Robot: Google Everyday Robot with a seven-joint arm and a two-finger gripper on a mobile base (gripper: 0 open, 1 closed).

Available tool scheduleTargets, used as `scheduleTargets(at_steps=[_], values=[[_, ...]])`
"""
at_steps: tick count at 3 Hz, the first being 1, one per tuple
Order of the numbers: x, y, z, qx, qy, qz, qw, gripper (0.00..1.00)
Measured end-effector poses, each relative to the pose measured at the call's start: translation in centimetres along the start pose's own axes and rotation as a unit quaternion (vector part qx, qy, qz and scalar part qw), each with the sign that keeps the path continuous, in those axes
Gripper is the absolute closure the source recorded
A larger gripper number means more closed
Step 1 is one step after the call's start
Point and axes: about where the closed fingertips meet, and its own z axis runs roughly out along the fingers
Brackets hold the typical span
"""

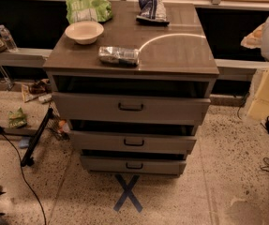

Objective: Open middle drawer

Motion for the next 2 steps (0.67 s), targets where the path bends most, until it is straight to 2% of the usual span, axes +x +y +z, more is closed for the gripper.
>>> scheduleTargets(at_steps=[1, 2], values=[[0.0, 0.0, 0.0, 0.000, 0.000, 0.000, 1.0000, 0.00], [-0.5, 0.3, 1.2, -0.006, -0.017, 0.004, 0.9998, 0.00]])
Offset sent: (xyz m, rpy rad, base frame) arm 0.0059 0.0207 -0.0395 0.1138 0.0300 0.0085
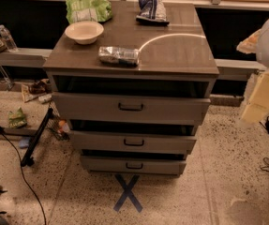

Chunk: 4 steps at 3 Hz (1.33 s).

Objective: Open middle drawer

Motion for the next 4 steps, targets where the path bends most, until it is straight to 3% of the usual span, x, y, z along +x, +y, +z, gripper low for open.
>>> scheduleTargets(at_steps=[1, 2, 3, 4], values=[[-1.0, 1.6, 4.3, -0.018, -0.034, -0.009, 0.9992, 0.00], [-2.4, 5.0, 12.7, -0.043, -0.065, -0.029, 0.9966, 0.00], [-4.0, 6.6, 18.0, -0.039, -0.093, -0.041, 0.9941, 0.00], [-4.0, 6.6, 17.9, -0.039, -0.093, -0.041, 0.9941, 0.00]])
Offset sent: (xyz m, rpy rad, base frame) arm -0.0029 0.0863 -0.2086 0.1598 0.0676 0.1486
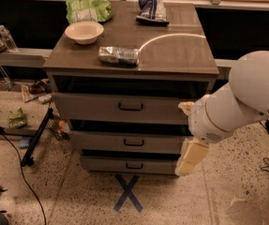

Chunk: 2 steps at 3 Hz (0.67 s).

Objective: Open middle drawer

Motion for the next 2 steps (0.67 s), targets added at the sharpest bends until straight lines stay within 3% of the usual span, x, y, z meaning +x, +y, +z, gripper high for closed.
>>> scheduleTargets(at_steps=[1, 2], values=[[0.5, -0.5, 3.7, -0.008, 0.001, 0.011, 0.9999, 0.00], [2.0, -1.4, 11.2, -0.010, 0.009, 0.020, 0.9997, 0.00]])
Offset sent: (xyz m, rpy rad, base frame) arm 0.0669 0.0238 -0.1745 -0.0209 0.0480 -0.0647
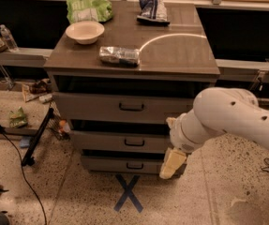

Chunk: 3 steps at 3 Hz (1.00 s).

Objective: Open middle drawer

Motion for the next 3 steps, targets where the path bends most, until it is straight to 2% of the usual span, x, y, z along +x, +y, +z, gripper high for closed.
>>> scheduleTargets(at_steps=[1, 2, 3], values=[[0.2, -0.8, 3.9, 0.012, -0.004, -0.029, 0.9995, 0.00], [0.3, -0.7, 5.6, 0.033, -0.008, -0.046, 0.9984, 0.00], [1.5, -1.6, 8.8, 0.057, -0.006, -0.065, 0.9963, 0.00]])
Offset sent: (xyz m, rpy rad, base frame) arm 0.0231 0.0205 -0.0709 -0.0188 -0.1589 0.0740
